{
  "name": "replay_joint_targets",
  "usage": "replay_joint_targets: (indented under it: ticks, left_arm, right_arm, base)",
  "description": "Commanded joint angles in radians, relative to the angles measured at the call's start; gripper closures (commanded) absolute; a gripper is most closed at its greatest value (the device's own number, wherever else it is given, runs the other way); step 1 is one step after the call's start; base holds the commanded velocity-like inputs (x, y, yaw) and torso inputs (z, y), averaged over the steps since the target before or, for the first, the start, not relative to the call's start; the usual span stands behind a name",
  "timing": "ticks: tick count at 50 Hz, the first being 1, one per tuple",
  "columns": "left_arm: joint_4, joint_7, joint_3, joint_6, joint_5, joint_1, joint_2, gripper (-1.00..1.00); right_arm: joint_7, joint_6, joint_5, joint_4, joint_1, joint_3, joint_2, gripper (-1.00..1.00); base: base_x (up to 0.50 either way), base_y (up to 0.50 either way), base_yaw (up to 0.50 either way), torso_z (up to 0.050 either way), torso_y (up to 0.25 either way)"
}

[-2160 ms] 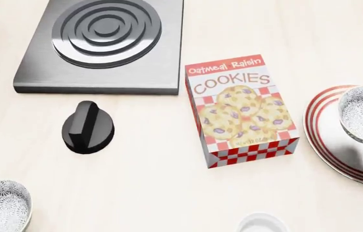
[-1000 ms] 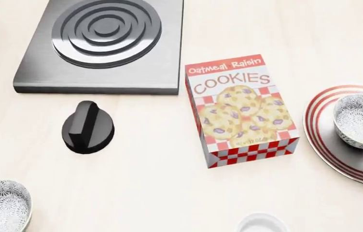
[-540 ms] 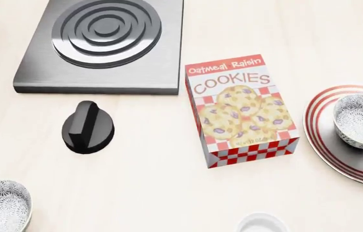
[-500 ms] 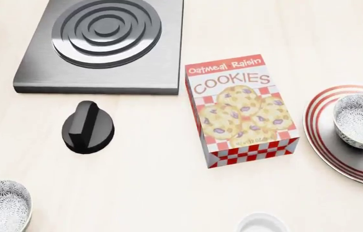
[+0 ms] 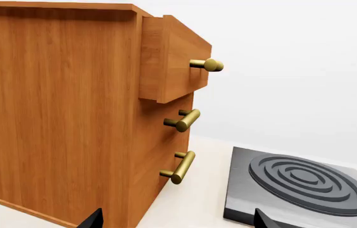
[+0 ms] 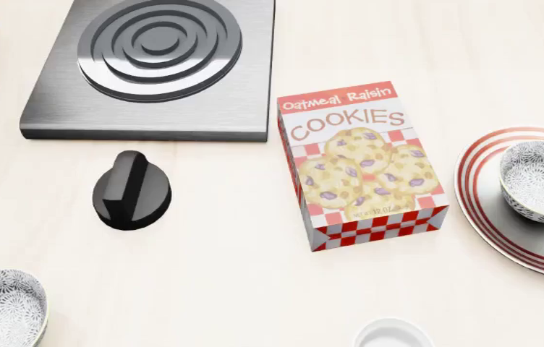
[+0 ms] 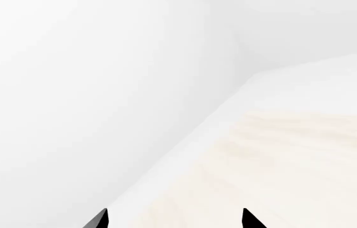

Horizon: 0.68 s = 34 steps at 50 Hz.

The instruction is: Pick the akita bowl from table center and place it on the plate.

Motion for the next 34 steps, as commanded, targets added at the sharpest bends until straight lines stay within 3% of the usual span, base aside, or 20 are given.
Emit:
replay_joint_targets:
  ticks: [1, 34]
  left_arm:
    - [0.007, -0.003, 0.01, -0.005, 0.001, -0.005, -0.002, -1.0]
    - [0.015, -0.005, 0.029, -0.013, -0.005, -0.015, -0.01, -1.0]
  right_arm:
    - [0.086, 0.157, 0.176, -0.262, -0.08, 0.048, 0.003, -1.0]
    - [0.184, 0.257, 0.432, -0.516, -0.155, 0.109, 0.038, -1.0]
  base:
    - [0.0, 0.0, 0.0, 0.0, 0.0]
    - [0.0, 0.0, 0.0, 0.0, 0.0]
